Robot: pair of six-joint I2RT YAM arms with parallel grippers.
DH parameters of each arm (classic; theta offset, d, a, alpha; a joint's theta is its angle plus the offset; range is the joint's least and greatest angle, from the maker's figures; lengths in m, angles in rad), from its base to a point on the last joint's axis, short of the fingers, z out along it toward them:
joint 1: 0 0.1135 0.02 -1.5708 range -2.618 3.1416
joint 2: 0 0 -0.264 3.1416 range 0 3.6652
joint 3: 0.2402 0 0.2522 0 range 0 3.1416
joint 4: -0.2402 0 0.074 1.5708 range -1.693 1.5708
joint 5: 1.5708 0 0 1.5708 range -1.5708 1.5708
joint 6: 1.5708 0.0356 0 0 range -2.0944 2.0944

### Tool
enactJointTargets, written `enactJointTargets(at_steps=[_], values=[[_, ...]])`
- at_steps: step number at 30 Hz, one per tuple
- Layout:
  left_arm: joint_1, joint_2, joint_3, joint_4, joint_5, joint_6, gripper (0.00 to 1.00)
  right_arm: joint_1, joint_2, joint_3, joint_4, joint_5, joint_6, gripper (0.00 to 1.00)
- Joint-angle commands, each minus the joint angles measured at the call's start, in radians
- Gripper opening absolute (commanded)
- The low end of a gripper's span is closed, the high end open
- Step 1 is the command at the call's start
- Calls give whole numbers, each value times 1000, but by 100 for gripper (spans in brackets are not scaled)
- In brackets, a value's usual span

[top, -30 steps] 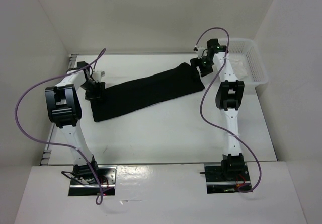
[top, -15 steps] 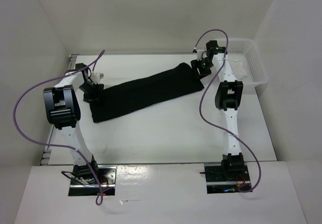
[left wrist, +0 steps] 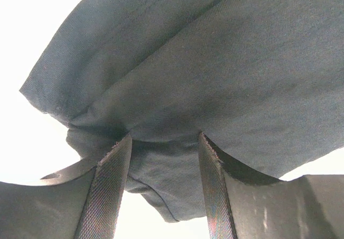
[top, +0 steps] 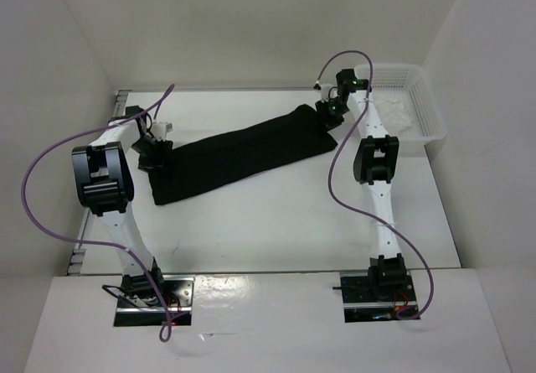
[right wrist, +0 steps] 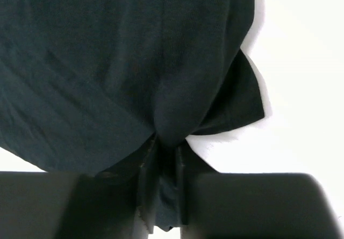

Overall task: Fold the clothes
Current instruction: Fold the tank top

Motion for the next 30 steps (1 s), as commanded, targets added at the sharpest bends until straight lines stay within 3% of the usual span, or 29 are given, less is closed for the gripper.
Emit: enactJointTargets(at_steps=[1, 3, 6, 13, 30], values=[[8, -41, -12, -35, -11, 22, 60, 12, 58, 26, -58, 2, -5, 21], [8, -41, -12, -35, -11, 22, 60, 12, 58, 37, -58, 26, -5, 9], [8, -41, -12, -35, 9, 22, 60, 12, 33, 37, -49, 68, 4, 0], [-60, -18, -21, -25, 35, 12, 60, -7, -103, 3, -12, 210, 14, 0], [-207, 175, 172, -47, 255, -17, 57, 7, -404, -149, 87, 479, 32, 0]])
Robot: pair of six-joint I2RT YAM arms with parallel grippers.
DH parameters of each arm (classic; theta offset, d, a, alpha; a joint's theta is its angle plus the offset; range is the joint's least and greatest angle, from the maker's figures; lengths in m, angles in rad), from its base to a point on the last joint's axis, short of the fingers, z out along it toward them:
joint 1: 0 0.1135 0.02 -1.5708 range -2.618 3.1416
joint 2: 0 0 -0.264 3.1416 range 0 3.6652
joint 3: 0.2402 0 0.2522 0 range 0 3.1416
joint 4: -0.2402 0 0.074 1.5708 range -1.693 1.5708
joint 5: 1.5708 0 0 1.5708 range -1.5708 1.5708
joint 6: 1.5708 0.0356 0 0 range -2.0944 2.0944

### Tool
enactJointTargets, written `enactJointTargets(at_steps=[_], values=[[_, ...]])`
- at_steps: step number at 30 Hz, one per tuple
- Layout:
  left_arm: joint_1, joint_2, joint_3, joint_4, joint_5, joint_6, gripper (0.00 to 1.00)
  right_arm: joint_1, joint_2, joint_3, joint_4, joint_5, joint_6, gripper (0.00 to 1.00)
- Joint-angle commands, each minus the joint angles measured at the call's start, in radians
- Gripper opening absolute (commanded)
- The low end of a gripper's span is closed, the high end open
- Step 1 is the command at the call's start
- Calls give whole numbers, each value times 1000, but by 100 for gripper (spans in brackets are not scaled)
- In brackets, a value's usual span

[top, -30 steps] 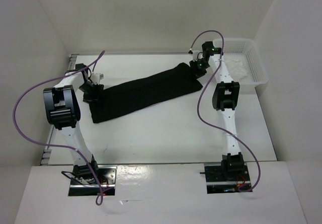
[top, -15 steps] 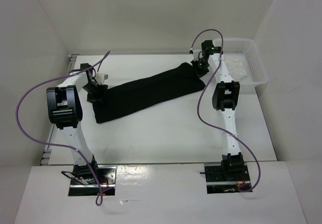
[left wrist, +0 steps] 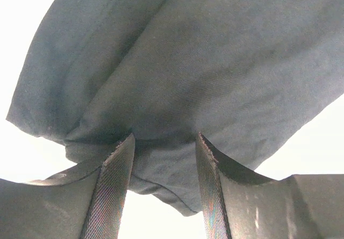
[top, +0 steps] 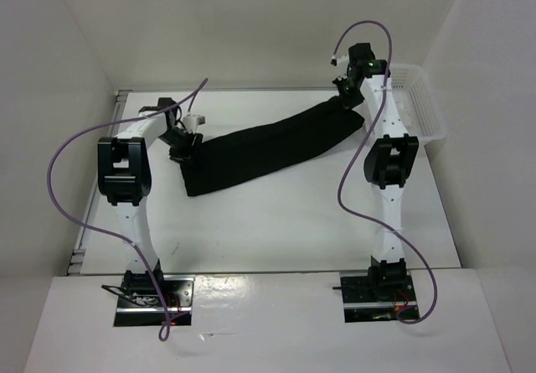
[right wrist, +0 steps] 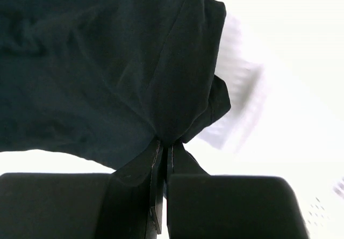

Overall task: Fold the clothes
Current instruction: Fold the tank top

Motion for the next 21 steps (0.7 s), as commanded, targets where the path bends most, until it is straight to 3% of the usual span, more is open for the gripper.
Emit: enactJointTargets(at_steps=[1, 13, 21], values=[[-37, 75, 29, -14, 106, -9, 57, 23, -122, -52, 59, 89, 7, 0], [-46, 150, 47, -54, 370, 55, 57, 230, -310, -233, 125, 238, 7, 0], [-25, 181, 46, -64, 425, 77, 57, 350, -378, -293, 136, 256, 7, 0]])
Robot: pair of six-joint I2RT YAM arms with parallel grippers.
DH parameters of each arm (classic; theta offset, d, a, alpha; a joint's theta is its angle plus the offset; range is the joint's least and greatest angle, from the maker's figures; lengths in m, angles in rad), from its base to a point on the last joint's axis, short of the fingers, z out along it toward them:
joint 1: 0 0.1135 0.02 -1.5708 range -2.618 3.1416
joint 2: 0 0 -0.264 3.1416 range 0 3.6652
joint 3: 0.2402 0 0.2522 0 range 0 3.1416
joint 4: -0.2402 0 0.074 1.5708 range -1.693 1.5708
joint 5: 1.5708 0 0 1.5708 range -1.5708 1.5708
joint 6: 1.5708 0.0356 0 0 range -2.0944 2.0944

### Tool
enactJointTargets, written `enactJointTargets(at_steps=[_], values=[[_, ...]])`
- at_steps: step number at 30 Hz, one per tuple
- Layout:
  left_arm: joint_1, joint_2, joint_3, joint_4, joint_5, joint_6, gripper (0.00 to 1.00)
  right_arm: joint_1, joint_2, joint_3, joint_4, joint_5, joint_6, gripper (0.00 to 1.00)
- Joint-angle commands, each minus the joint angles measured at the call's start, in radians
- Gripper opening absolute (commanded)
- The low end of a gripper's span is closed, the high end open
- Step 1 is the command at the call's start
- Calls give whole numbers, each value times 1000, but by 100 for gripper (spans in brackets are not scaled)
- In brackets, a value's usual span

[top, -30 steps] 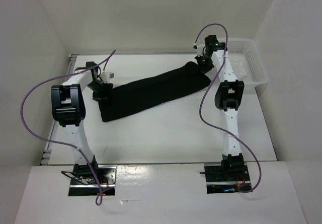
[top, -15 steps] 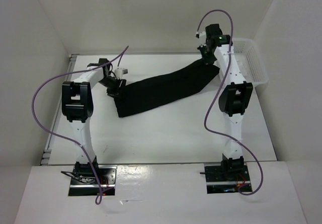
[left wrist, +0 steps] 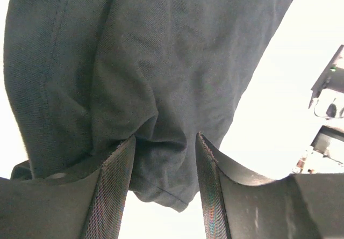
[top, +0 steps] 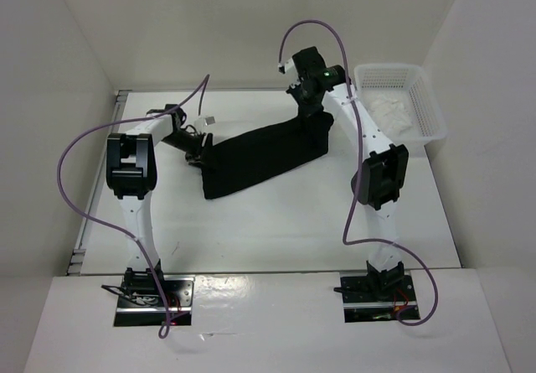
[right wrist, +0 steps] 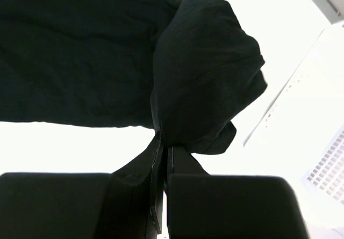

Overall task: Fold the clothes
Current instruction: Fold the tank top

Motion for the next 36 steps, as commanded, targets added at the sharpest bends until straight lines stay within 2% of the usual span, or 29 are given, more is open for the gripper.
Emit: enactJointTargets(at_steps=[1, 11, 18, 23, 26, 30, 35, 36], values=[[1, 62, -16, -10, -1, 65, 57, 23, -81, -6, 51, 30, 6, 0], [54, 20, -82, 19, -23, 65, 57, 147, -61, 23, 51, 30, 6, 0], [148, -40, -94, 10, -79, 74, 57, 199, -38, 75, 42, 10, 6, 0], [180, -99, -22, -19, -102, 74, 59, 199, -27, 85, 33, 1, 15, 0], [189, -110, 7, -32, -50, 74, 59, 199, -27, 85, 24, -10, 15, 0], [198, -110, 53, -81, 10, 97, 46, 199, -36, 76, 24, -10, 15, 0], [208, -92, 84, -122, 63, 138, 40, 199, -36, 76, 24, -10, 15, 0], [217, -83, 94, -133, 72, 150, 35, 199, -36, 76, 24, -1, 15, 0]])
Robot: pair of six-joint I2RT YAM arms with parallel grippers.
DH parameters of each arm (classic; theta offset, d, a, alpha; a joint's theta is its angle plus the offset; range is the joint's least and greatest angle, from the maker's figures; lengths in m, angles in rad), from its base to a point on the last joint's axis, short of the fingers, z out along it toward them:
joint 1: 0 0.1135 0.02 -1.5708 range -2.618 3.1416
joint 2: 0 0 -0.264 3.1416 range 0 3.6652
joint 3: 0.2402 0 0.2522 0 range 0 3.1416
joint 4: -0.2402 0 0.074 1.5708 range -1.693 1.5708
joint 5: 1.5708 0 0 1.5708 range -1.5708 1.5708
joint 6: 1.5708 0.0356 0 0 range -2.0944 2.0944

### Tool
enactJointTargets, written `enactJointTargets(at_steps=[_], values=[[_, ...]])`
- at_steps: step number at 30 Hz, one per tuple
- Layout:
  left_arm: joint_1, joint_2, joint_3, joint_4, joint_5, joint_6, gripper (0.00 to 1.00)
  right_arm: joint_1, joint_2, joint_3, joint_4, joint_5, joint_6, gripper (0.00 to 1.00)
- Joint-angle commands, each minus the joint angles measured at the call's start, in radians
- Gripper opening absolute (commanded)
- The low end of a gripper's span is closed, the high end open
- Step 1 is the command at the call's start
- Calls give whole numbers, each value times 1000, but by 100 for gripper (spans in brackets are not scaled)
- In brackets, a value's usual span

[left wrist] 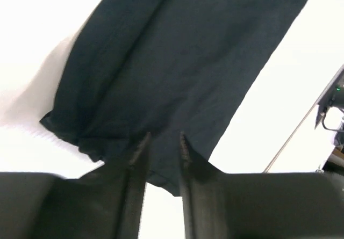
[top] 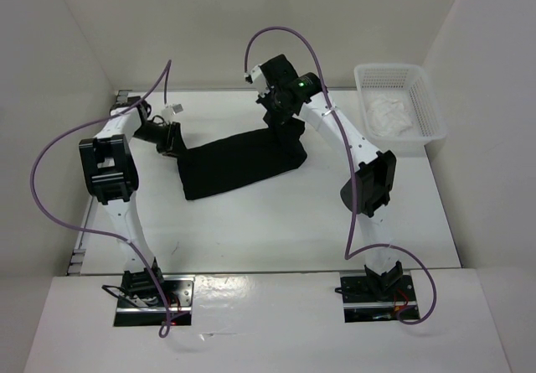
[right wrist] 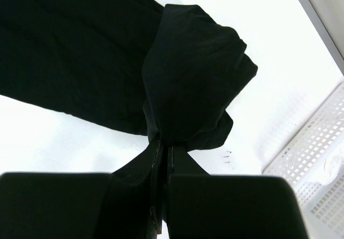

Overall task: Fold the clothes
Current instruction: Fold the tank top

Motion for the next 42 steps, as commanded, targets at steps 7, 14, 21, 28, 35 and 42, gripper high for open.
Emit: enactJointTargets(at_steps=[7, 14, 21, 28, 35, 42], values=[[23, 125, 107, -130, 156, 155, 9, -1, -22, 34, 33, 1, 11, 0], [23, 178, 87, -94, 133, 155, 7, 8, -13, 34, 33, 1, 11, 0], [32, 197, 23, -47, 89, 155, 7, 18, -2, 54, 33, 1, 11, 0], [20, 225, 1, 47, 89, 63, 3, -8, 8, 54, 33, 35, 0, 0], [-83, 216, -5, 100, 89, -13, 3, -130, -13, 63, 42, 16, -18, 0], [-184, 236, 78, 101, 60, -53, 3, -199, -34, 32, 85, 52, -47, 0]])
